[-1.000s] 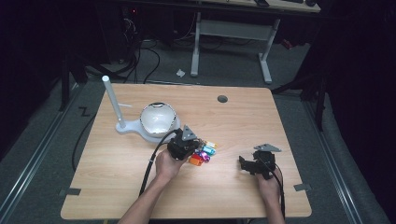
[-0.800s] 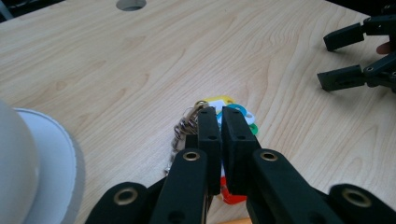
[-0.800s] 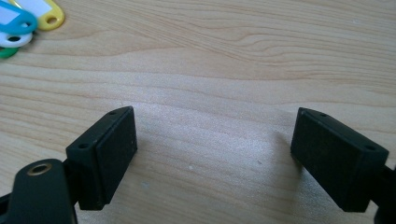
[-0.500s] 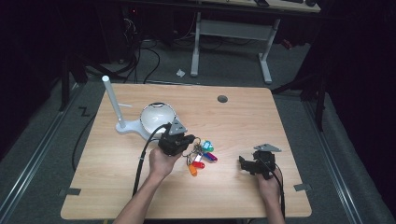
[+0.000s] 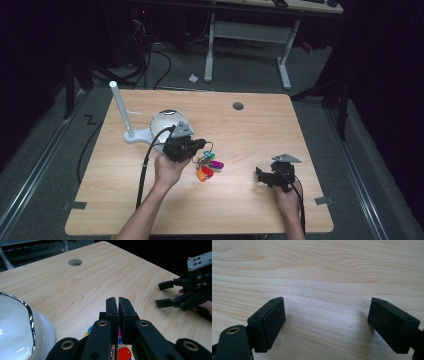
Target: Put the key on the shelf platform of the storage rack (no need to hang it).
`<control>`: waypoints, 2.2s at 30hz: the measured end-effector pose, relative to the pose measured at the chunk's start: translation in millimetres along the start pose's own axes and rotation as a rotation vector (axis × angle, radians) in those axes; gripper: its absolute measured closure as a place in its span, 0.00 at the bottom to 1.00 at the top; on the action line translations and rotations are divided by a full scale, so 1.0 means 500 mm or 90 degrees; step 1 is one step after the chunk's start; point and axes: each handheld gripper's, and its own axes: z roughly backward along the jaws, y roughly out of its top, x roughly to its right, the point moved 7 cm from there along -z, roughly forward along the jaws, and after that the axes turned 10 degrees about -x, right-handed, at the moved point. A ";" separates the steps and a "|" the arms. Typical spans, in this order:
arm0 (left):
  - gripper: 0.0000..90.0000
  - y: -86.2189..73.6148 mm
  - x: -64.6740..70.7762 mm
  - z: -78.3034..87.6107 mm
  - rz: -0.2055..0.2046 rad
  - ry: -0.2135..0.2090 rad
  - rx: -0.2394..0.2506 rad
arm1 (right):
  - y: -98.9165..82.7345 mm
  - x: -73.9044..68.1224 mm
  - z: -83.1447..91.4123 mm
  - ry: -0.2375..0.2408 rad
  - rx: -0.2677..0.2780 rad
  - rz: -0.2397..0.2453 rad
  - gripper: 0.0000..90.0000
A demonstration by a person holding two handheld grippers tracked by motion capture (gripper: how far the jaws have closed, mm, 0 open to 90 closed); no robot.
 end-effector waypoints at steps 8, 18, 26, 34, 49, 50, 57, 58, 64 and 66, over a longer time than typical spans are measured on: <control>0.97 0.017 -0.003 0.030 -0.008 -0.003 0.000 | 0.000 0.000 0.000 0.000 0.000 0.000 0.16; 0.97 0.045 -0.010 0.087 -0.023 -0.006 -0.011 | 0.000 0.000 0.000 0.000 0.000 0.000 0.16; 0.97 0.054 -0.032 0.126 -0.001 -0.011 -0.008 | 0.000 0.000 0.000 0.000 0.000 0.000 0.16; 0.97 0.069 -0.052 0.161 0.009 -0.008 0.000 | 0.000 0.000 0.000 0.000 0.000 0.000 0.16; 0.97 0.114 -0.096 0.229 0.019 0.023 0.028 | 0.000 0.000 0.000 0.000 0.000 0.000 0.16; 0.97 0.118 -0.099 0.232 0.019 0.026 0.027 | 0.000 0.000 0.000 0.000 0.000 0.000 0.16; 0.97 0.136 -0.131 0.244 0.027 0.052 0.029 | 0.000 0.000 0.000 0.000 0.000 0.000 0.16; 0.97 0.138 -0.136 0.244 0.028 0.058 0.030 | 0.000 0.000 0.000 0.000 0.000 0.000 0.16; 0.97 0.144 -0.170 0.241 0.051 0.072 0.037 | 0.000 0.000 0.000 0.000 0.000 0.000 0.16; 0.97 0.145 -0.174 0.240 0.053 0.074 0.038 | 0.000 0.000 0.000 0.000 0.000 -0.001 0.16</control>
